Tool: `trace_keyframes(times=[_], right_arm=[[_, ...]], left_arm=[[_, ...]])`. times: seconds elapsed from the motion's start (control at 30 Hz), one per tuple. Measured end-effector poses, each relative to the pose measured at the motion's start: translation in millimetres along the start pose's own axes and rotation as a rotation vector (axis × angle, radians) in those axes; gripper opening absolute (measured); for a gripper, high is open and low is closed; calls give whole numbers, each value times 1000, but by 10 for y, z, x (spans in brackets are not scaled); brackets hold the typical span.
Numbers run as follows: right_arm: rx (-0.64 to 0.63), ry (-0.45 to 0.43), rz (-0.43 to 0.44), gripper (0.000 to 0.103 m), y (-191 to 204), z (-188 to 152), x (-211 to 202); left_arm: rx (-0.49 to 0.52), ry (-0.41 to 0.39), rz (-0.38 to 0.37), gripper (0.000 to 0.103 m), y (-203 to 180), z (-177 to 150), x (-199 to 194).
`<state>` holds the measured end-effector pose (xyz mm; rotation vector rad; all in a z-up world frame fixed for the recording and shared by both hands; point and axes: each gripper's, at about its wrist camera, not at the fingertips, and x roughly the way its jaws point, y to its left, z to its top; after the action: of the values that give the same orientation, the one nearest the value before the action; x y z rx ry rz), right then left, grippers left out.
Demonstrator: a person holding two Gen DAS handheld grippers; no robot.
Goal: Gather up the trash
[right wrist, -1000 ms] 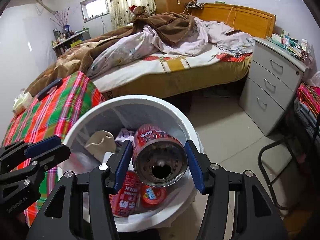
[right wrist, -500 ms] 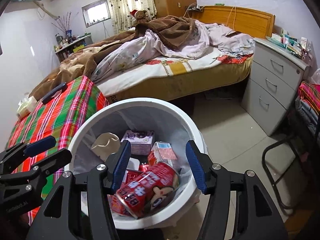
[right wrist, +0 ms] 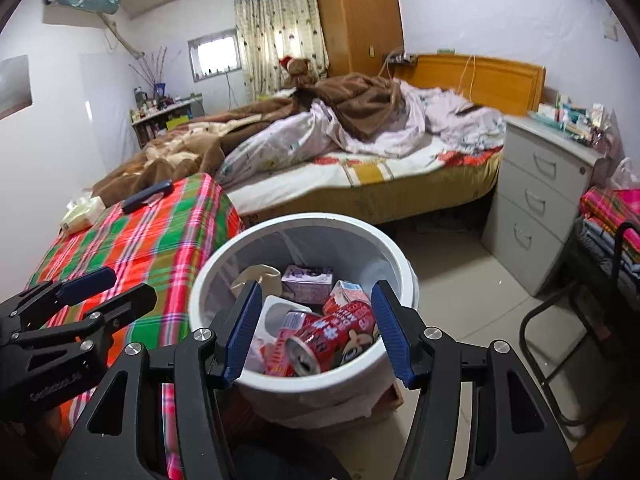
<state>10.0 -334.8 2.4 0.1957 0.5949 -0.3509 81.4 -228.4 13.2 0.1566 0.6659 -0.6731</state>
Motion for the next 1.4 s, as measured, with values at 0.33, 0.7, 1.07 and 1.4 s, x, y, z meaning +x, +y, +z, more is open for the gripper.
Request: trace_keyframes(times=[0.33, 0.7, 1.07, 1.4], right_arm=[[9, -69, -18, 59, 176, -249, -353], [28, -87, -57, 59, 289, -413, -499], [42, -109, -71, 59, 334, -463, -552], [39, -107, -69, 59, 374, -495, -570]], left_arm=[[-11, -72, 74, 62, 5, -368, -556], [-13, -109, 167, 62, -12, -581, -890], [-16, -110, 180, 62, -27, -665, -984], [-15, -118, 185, 62, -22, -690, -1018]])
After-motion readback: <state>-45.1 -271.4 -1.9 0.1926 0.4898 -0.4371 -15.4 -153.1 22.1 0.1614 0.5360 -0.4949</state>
